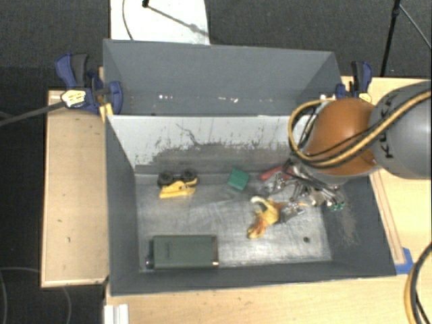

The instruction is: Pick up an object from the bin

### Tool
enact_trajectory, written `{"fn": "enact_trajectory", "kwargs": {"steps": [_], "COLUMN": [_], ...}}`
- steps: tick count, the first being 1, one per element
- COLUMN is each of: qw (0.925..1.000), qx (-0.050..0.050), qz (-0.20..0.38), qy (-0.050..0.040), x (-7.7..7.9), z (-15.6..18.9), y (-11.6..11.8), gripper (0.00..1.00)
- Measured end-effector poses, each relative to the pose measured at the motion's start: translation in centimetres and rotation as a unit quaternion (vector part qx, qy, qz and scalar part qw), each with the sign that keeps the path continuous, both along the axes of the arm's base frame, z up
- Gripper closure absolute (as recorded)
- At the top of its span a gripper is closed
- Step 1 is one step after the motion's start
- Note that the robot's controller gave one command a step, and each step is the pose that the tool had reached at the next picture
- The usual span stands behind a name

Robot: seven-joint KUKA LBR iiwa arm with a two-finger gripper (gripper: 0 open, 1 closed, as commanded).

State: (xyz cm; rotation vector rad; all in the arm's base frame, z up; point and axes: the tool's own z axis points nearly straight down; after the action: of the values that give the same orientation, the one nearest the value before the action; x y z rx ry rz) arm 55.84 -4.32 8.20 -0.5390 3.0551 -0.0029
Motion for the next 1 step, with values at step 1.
{"fn": "enact_trajectory", "kwargs": {"steps": [1], "qw": [1.0], "qx": [0.0], "qz": [0.0], "qy": [0.0], "x": [0.0], "z": [-0.01], "y": [0.0], "gripper": [1.0]}}
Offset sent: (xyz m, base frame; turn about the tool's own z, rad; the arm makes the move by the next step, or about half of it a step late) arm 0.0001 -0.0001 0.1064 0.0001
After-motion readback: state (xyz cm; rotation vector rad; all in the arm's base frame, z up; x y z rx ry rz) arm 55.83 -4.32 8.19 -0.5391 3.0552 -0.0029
